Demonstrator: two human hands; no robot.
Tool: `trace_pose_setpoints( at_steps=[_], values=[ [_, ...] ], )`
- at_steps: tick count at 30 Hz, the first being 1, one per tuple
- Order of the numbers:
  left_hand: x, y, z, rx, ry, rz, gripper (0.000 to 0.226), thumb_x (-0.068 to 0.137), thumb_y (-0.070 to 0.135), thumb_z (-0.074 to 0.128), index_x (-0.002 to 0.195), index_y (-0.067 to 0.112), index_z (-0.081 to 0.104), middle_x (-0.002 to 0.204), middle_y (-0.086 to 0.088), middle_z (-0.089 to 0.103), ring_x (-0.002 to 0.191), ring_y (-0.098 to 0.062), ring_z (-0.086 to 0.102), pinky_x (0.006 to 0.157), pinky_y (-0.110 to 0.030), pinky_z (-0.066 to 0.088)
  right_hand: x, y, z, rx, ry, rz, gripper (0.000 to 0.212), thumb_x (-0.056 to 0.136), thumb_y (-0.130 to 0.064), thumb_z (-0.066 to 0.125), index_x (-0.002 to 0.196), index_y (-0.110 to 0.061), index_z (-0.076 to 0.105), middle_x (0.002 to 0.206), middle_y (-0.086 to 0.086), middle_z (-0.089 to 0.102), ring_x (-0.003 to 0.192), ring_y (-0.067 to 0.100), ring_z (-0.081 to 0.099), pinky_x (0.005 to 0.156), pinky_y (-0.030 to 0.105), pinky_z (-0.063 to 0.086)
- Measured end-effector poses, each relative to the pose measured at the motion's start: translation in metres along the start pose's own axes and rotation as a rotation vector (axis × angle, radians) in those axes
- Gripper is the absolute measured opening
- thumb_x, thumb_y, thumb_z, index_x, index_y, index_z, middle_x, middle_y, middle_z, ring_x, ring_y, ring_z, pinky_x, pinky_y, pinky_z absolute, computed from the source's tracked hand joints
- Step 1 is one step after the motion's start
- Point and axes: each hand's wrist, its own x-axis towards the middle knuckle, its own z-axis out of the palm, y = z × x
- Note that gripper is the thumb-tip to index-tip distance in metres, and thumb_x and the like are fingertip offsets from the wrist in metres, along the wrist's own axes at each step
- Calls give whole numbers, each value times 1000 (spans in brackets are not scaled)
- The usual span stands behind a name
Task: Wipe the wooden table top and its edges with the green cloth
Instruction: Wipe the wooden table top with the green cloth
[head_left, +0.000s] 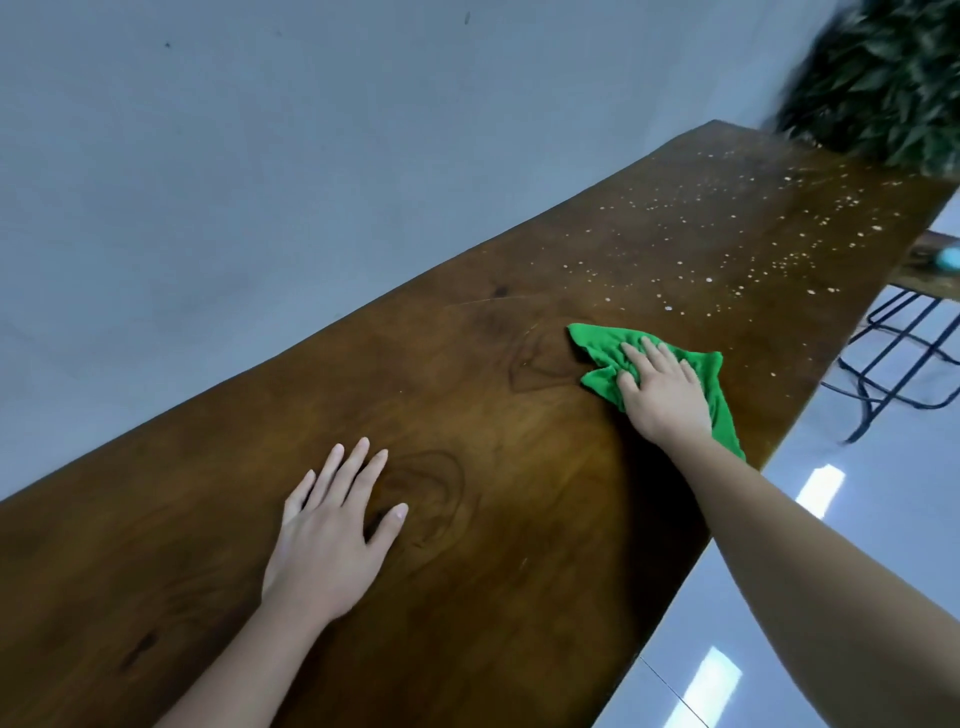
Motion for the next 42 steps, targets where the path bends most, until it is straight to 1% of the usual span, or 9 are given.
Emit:
trace_pose_setpoints(
  at_steps=[3, 5, 12, 15, 18, 22, 29, 35, 42],
  values=[
    [0, 0, -1, 9, -9, 10, 95, 98, 89, -10, 178, 43, 10, 186, 14, -1, 172, -13, -4, 140, -47, 7, -24, -14, 6, 1, 20, 92, 66, 114, -52, 21, 176, -32, 18, 186, -2, 7, 172, 22, 1, 138, 48, 2],
    [1, 1, -1, 14, -17, 20, 96, 97, 88, -13, 178, 42, 10, 187, 12, -1, 173, -14, -4, 140, -48, 7, -45, -32, 12, 2, 15, 77, 67, 114, -54, 20, 177, -32, 17, 186, -2, 5, 172, 23, -2, 138, 48, 1],
    [22, 30, 2, 5, -34, 89, 98, 92, 88, -21, 177, 44, -1, 186, 13, -10, 172, -14, -11, 141, -49, 4, -146, -76, 41, 11, -53, -301, 67, 113, -64, 14, 175, -40, 17, 185, -11, 1, 170, 13, -11, 138, 42, -8],
    [35, 50, 5, -12, -29, 129, 91, 98, 85, -13, 178, 43, 3, 186, 15, -9, 172, -13, -11, 141, -48, 5, -166, -62, 38, 15, -101, -483, 63, 115, -64, 19, 174, -43, 21, 184, -16, 4, 170, 8, -10, 137, 39, -9],
    [52, 69, 8, -2, -29, 170, 88, 101, 83, -10, 178, 43, 4, 187, 14, -6, 173, -13, -10, 141, -48, 6, -153, -31, 22, 26, -138, -570, 60, 116, -59, 28, 173, -43, 25, 184, -18, 7, 170, 5, -5, 137, 35, -8],
    [83, 101, 12, 4, -29, 204, 90, 99, 85, -14, 178, 44, 3, 187, 14, -6, 173, -13, -9, 141, -48, 6, -110, 19, 2, 30, -121, -519, 56, 117, -54, 35, 172, -44, 29, 183, -18, 11, 170, 5, -1, 138, 36, -3],
    [146, 168, 18, 18, -26, 220, 88, 98, 85, -13, 177, 46, -4, 186, 16, -12, 172, -11, -14, 141, -48, 3, -3, 115, -31, 37, -44, -345, 55, 117, -51, 37, 171, -43, 34, 183, -13, 18, 170, 11, 8, 138, 43, 5],
    [196, 221, 21, 20, -18, 188, 86, 102, 84, -9, 177, 45, 2, 186, 15, -9, 172, -11, -12, 141, -47, 3, 97, 194, -60, 25, 5, -219, 56, 116, -52, 34, 171, -42, 35, 183, -10, 19, 171, 13, 10, 138, 39, 4],
    [227, 249, 21, 31, -11, 137, 84, 103, 85, -7, 177, 46, 4, 186, 17, -7, 172, -10, -10, 141, -48, 6, 193, 251, -80, 0, 19, -102, 60, 114, -56, 27, 173, -43, 27, 184, -8, 16, 171, 15, 7, 138, 42, 5]
  ],
)
